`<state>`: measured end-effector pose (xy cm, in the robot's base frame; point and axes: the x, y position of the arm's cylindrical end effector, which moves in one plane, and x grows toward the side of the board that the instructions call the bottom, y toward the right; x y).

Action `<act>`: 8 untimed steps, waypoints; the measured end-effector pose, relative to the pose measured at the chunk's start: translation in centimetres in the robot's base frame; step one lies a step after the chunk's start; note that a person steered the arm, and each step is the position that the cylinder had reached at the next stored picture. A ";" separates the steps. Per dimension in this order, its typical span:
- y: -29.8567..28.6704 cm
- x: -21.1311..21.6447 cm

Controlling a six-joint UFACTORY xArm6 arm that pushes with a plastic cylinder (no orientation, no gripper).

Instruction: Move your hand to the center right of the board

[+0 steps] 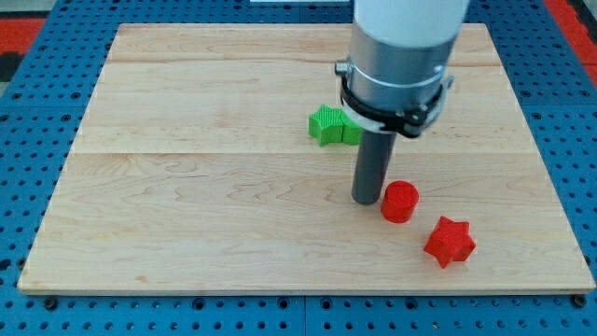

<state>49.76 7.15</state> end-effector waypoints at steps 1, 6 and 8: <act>2.2 -0.3; 15.5 -8.0; 15.8 -13.4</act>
